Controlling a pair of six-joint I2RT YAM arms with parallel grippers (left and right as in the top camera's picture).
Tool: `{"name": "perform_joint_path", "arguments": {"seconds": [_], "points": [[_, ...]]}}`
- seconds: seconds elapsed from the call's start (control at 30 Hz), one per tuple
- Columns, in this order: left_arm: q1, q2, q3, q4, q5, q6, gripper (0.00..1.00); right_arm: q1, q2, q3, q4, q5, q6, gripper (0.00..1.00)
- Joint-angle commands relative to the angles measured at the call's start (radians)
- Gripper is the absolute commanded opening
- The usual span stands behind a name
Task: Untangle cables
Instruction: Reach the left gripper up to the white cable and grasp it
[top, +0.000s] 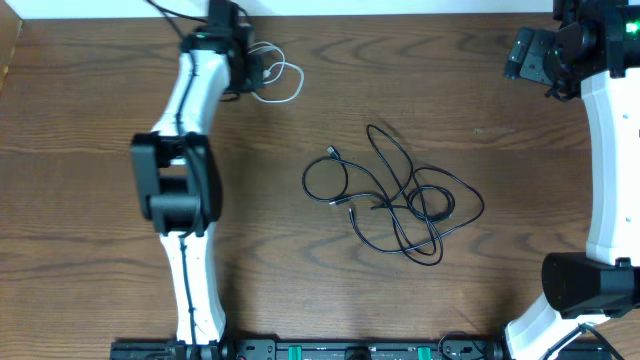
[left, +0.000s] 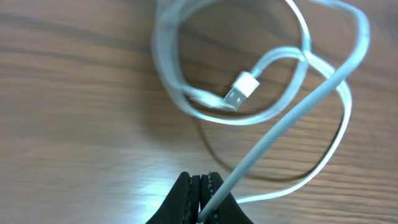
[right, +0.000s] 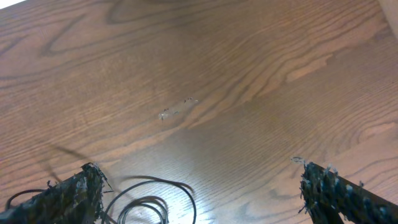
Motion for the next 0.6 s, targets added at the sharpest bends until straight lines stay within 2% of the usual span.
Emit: {"name": "perform_joint_path", "arguments": {"seconds": [0.0, 0.33, 0.57], "points": [[0.071, -0.178, 0.010, -0.020, -0.148, -0.126, 0.08, 0.000, -0.007, 0.008, -0.001, 0.014, -0.013, 0.99], [0.340, -0.478, 0.010, -0.170, -0.298, -0.338, 0.07, 0.000, -0.007, 0.008, -0.001, 0.014, -0.013, 0.99], [0.551, -0.522, 0.010, -0.352, -0.298, -0.354, 0.07, -0.001, -0.007, 0.008, -0.001, 0.014, -0.013, 0.99]]}}
